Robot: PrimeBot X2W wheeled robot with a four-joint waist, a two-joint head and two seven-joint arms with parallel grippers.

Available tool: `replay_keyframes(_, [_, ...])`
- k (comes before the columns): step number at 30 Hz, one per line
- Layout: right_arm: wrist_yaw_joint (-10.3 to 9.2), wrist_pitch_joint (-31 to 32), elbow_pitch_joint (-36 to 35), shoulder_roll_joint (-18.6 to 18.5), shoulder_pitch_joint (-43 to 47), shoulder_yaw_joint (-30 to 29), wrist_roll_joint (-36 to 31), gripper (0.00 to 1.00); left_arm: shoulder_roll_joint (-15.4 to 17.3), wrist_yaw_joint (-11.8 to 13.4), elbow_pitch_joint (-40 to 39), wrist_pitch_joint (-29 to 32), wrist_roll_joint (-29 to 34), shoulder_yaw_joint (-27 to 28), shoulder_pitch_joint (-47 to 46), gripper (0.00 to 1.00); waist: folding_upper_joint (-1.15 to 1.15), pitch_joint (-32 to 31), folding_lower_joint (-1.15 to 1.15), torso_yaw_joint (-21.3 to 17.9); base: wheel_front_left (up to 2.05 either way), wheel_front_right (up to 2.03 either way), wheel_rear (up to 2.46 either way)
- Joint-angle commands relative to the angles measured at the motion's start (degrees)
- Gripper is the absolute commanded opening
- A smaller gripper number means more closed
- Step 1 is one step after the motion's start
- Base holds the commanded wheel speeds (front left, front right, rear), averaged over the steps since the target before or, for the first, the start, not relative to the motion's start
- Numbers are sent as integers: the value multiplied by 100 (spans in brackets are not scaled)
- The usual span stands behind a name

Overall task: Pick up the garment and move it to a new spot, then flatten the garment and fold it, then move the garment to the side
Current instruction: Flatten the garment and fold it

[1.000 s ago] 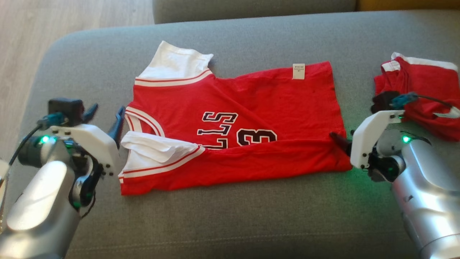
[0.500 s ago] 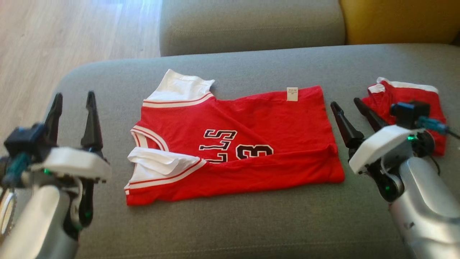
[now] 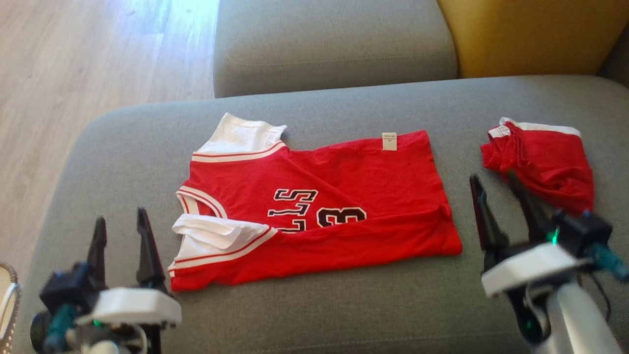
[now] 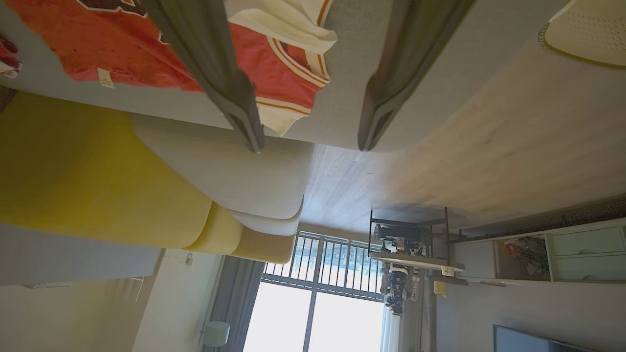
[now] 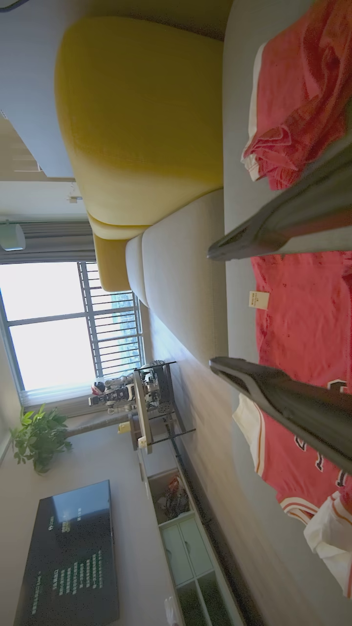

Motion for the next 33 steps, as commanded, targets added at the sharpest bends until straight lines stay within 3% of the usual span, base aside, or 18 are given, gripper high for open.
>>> replay_keyframes(1, [-2, -62, -250, 21, -55, 77, -103, 100, 0, -46, -211, -67, 174, 284, -193, 100, 0, -21, 1, 13, 0, 0, 0])
replay_keyframes(4, [-2, -67, -426, 134, 313, -21, -250, 100, -401, -231, -174, -68, 350, 473, 99, 100, 0, -37, 1, 21, 0, 0, 0])
replay_keyframes(8, [-2, -71, -603, 218, 574, -136, -319, 100, -657, -519, -16, -68, 680, 605, 301, 100, 0, -37, 1, 36, 0, 0, 0])
replay_keyframes(17, [-2, -63, -744, 273, 504, -151, -300, 100, -873, -847, 517, -68, 906, 871, 245, 100, 0, 13, 1, -87, 0, 0, 0])
replay_keyframes(21, [-2, 6, -787, 278, 483, -67, -248, 100, -901, -889, 1189, -68, 796, 771, 142, 100, 0, 107, 1, -237, 0, 0, 0])
replay_keyframes(33, [-2, 262, -1142, 274, 422, 141, -100, 100, -895, -238, 3597, -57, 532, 1023, -960, 100, 0, 491, 1, -824, 0, 0, 0])
